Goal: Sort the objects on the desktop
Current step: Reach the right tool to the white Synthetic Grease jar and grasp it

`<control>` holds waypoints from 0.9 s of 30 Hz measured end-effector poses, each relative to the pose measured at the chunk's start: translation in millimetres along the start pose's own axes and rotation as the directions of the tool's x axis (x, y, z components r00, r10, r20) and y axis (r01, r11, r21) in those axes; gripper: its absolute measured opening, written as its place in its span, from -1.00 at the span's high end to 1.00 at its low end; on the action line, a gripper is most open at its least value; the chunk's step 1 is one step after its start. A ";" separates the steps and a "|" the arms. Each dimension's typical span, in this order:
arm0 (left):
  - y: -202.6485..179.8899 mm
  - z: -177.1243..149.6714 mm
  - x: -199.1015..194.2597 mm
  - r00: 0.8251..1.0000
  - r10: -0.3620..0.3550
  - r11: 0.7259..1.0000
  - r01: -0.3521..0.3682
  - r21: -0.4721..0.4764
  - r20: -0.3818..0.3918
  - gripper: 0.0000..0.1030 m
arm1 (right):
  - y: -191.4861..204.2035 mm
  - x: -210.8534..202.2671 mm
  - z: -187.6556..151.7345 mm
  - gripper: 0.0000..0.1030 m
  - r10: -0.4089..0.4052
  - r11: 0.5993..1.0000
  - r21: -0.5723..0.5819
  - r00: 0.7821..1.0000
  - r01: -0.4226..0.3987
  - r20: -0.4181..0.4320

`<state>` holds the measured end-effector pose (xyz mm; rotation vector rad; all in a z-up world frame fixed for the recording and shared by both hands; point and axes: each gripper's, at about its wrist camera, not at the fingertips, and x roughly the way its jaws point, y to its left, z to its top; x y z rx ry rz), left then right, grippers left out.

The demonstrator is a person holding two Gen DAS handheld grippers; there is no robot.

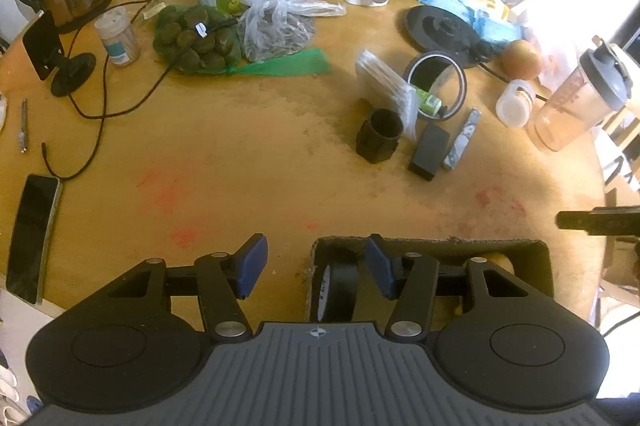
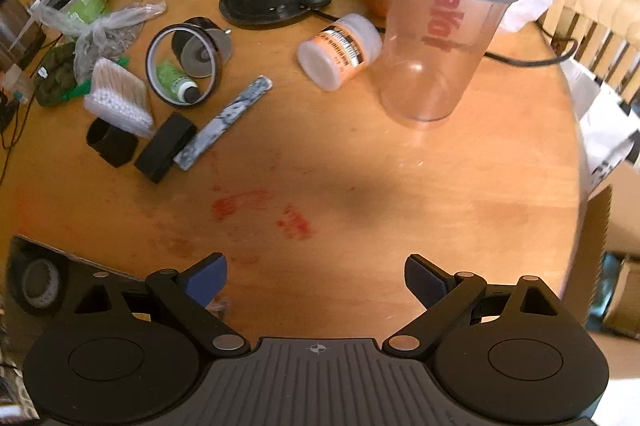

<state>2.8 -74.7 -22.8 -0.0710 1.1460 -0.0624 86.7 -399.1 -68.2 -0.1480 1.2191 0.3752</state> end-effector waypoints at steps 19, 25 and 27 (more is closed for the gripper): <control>7.4 -5.7 -9.1 0.997 0.077 0.996 -0.075 -0.050 0.033 -0.54 | 49.8 16.3 32.7 -0.85 -0.042 0.863 -0.484 0.976 0.144 0.216; 15.9 -13.2 -11.7 0.996 0.093 0.991 -0.091 -0.100 0.016 -0.54 | 74.4 33.2 40.3 -0.85 -0.085 0.751 -0.611 0.955 0.249 0.285; 18.7 -15.5 -12.8 0.995 0.099 0.989 -0.096 -0.116 0.013 -0.54 | 80.1 40.9 44.4 -0.85 -0.105 0.720 -0.636 0.950 0.276 0.293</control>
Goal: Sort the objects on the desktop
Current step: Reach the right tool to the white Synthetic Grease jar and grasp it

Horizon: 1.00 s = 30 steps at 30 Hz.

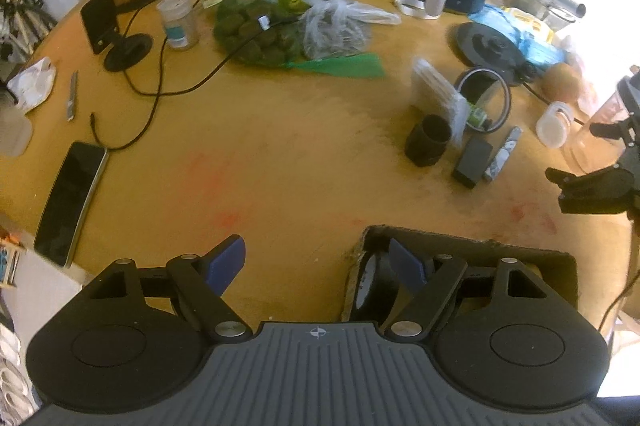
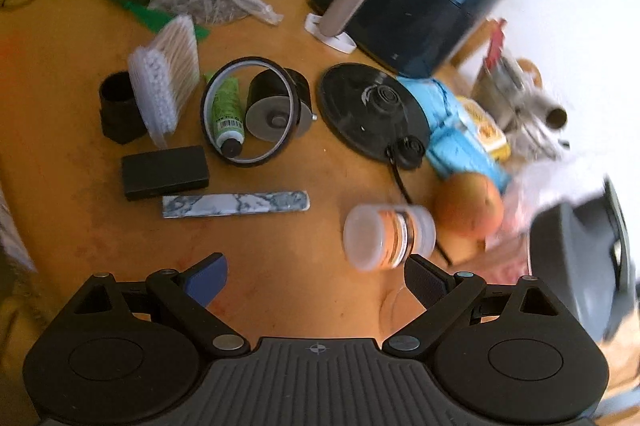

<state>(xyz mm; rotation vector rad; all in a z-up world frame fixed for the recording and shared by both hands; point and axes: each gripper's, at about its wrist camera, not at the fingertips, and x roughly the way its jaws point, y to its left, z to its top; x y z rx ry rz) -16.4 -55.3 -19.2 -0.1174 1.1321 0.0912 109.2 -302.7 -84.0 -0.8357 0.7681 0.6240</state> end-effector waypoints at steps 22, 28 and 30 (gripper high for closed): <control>19.0 -20.8 -5.3 0.999 0.036 0.994 -0.038 -0.107 -0.025 -0.54 | -33.3 99.3 52.9 -0.83 -0.069 0.993 -0.111 0.961 0.040 -0.268; 19.9 -22.9 -6.4 0.999 0.041 0.993 -0.044 -0.113 -0.031 -0.54 | -45.8 120.5 53.3 -0.80 -0.030 0.999 -0.052 0.938 0.013 -0.345; 20.3 -22.9 -6.6 0.999 0.038 0.993 -0.041 -0.111 -0.030 -0.54 | -50.0 123.2 52.8 -0.71 -0.016 1.000 -0.023 0.935 0.008 -0.354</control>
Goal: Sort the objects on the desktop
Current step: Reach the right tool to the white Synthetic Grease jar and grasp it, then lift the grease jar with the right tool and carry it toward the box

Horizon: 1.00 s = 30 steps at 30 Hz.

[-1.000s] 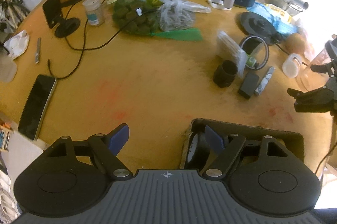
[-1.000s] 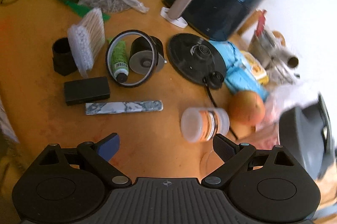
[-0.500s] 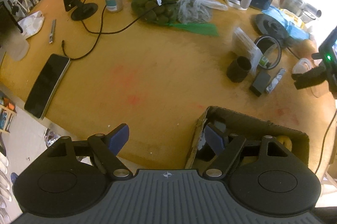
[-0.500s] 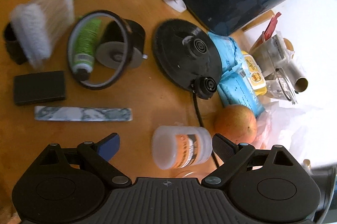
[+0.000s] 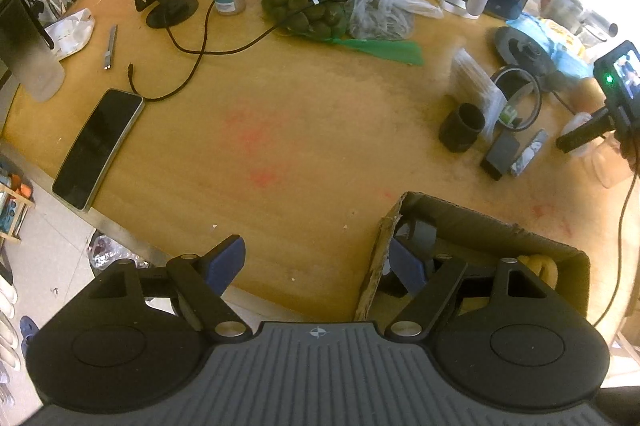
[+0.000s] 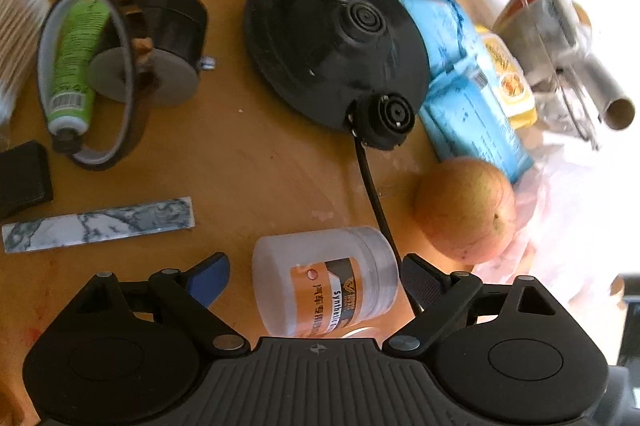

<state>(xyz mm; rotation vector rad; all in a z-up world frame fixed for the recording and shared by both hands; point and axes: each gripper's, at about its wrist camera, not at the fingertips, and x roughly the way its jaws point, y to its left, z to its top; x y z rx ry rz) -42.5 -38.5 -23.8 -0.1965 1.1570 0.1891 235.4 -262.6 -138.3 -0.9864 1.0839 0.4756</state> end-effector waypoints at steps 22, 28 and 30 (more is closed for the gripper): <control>-10.3 3.0 -0.4 1.000 -0.025 0.997 0.025 0.066 0.001 -0.54 | 30.5 -57.0 -33.0 -0.22 0.050 0.985 0.157 0.988 -0.073 0.144; -11.7 4.1 0.4 0.999 -0.034 0.996 0.034 0.086 -0.002 -0.54 | 41.9 -68.4 -71.8 -0.22 0.058 0.965 0.243 0.981 -0.102 0.183; -12.7 4.5 1.4 0.999 -0.037 0.995 0.038 0.092 -0.006 -0.54 | 42.7 -70.2 -84.2 -0.22 0.060 0.954 0.277 0.979 -0.114 0.196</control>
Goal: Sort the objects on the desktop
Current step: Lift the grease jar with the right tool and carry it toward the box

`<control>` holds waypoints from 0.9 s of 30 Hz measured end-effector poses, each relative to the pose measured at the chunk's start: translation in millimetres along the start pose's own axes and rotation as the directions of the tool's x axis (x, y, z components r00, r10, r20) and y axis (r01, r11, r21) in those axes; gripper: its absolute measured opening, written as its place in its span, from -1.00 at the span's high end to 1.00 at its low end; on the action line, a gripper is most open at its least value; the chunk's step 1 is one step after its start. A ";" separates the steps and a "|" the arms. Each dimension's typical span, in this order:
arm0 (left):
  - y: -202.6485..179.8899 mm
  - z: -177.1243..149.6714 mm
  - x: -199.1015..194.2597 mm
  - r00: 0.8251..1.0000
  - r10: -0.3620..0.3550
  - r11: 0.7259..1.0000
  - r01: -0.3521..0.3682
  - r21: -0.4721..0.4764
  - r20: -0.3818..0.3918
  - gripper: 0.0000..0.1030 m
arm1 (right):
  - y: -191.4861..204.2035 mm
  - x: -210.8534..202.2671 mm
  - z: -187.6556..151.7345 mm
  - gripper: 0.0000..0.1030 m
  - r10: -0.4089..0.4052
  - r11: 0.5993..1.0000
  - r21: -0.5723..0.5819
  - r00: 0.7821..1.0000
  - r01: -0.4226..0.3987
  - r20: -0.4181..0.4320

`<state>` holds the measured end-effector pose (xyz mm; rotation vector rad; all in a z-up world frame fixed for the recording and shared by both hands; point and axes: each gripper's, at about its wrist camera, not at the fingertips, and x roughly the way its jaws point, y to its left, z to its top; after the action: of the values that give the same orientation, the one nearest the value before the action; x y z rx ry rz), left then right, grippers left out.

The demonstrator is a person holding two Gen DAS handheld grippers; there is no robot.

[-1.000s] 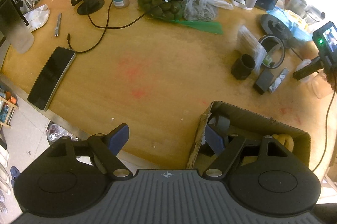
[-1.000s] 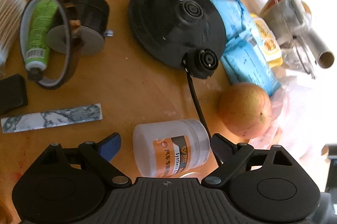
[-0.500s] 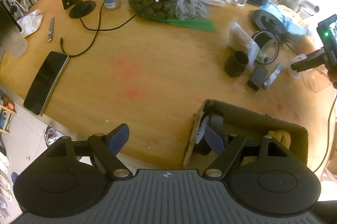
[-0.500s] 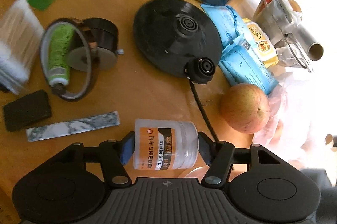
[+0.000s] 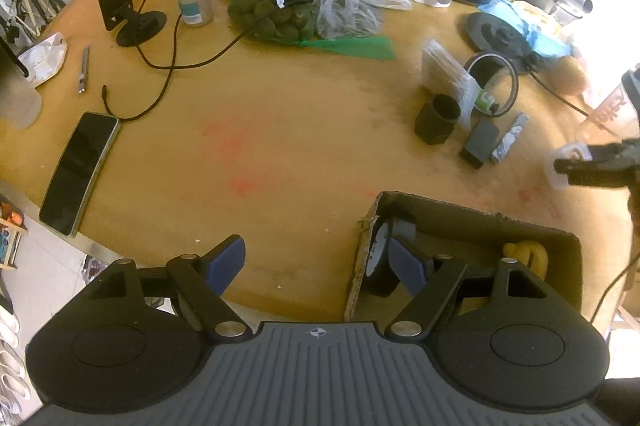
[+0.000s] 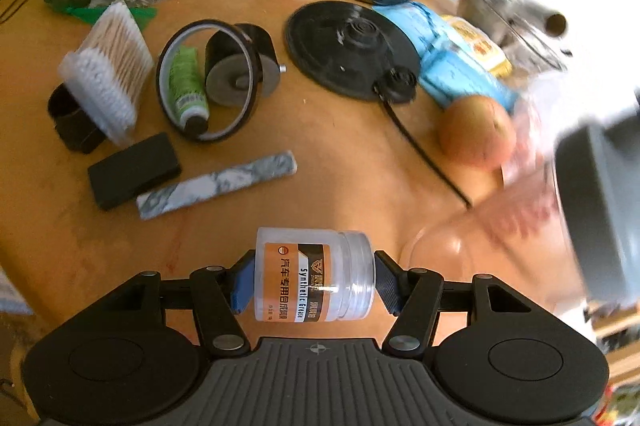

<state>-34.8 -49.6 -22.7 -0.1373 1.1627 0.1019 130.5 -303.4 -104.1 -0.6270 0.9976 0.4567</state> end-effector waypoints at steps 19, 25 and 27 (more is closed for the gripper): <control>-22.2 6.1 6.9 0.999 -0.028 0.996 0.029 0.083 -0.017 -0.54 | -15.6 -16.9 -59.5 -0.27 0.096 0.932 0.342 0.992 -0.117 0.077; -25.2 6.2 6.6 1.000 -0.024 0.996 0.025 0.083 -0.020 -0.54 | -22.2 -11.7 -67.8 -0.27 0.152 0.913 0.365 0.983 -0.180 0.102; -26.2 6.2 6.4 1.000 -0.020 0.997 0.022 0.079 -0.020 -0.54 | -23.1 -9.5 -69.3 -0.27 0.160 0.907 0.375 0.981 -0.189 0.106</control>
<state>-22.7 -74.4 -24.7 -0.0802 1.1828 0.0358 96.8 -367.7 -116.7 -0.1661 1.0427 0.4222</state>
